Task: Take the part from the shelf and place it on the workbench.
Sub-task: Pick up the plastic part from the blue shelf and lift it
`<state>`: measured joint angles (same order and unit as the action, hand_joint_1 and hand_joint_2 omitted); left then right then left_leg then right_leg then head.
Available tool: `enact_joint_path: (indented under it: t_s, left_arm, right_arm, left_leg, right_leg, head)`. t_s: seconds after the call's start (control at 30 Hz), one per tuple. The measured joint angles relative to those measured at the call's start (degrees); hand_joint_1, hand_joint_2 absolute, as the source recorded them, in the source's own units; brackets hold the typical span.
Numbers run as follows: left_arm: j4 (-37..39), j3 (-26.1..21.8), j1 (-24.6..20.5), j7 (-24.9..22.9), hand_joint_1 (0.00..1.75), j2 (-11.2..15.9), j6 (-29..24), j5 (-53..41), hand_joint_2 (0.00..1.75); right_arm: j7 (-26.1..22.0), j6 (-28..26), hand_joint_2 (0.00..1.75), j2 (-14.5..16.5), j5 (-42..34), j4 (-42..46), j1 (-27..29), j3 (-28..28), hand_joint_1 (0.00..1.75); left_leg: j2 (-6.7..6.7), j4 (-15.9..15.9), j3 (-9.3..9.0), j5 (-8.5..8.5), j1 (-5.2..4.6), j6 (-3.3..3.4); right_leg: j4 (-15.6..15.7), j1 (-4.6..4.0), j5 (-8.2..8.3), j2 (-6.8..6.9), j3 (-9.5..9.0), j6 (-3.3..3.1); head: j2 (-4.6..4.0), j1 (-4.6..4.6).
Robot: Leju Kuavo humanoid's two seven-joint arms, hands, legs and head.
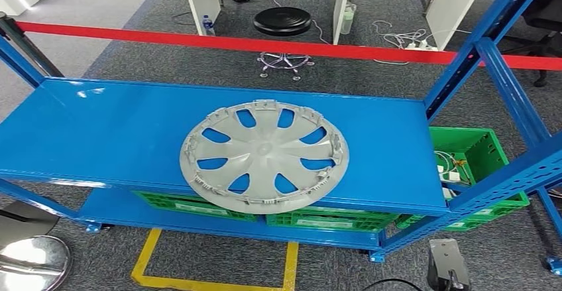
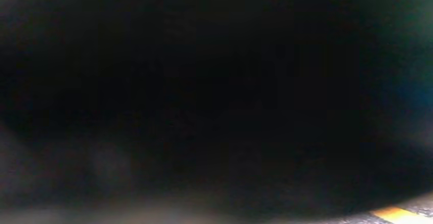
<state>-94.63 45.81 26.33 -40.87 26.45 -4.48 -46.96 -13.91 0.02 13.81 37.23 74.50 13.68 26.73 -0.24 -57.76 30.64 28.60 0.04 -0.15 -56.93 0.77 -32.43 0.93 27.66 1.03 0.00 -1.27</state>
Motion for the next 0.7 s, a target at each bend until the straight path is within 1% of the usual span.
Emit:
enact_joint_path:
  t_s: [0.4,0.7]
  left_arm:
    - [0.2,3.4,-2.3,-0.1,0.0,1.6,-1.5,1.5,0.0]
    - [0.4,6.1,-4.3,-0.2,0.0,2.9,-4.0,2.9,0.0]
  right_arm:
    - [0.6,0.4,0.0,-2.1,-5.6,5.4,2.2,-8.1,0.0]
    - [1.8,-1.8,0.0,-5.0,-10.1,9.5,3.6,-14.8,0.0]
  left_leg:
    - [0.0,0.0,0.0,0.0,0.0,0.0]
    - [0.0,0.0,0.0,0.0,0.0,0.0]
  right_leg:
    - [0.0,0.0,0.0,0.0,-0.04,0.0]
    - [0.0,0.01,0.0,-0.01,-0.31,0.0]
  head:
    - [0.0,0.0]
    - [0.0,0.0]
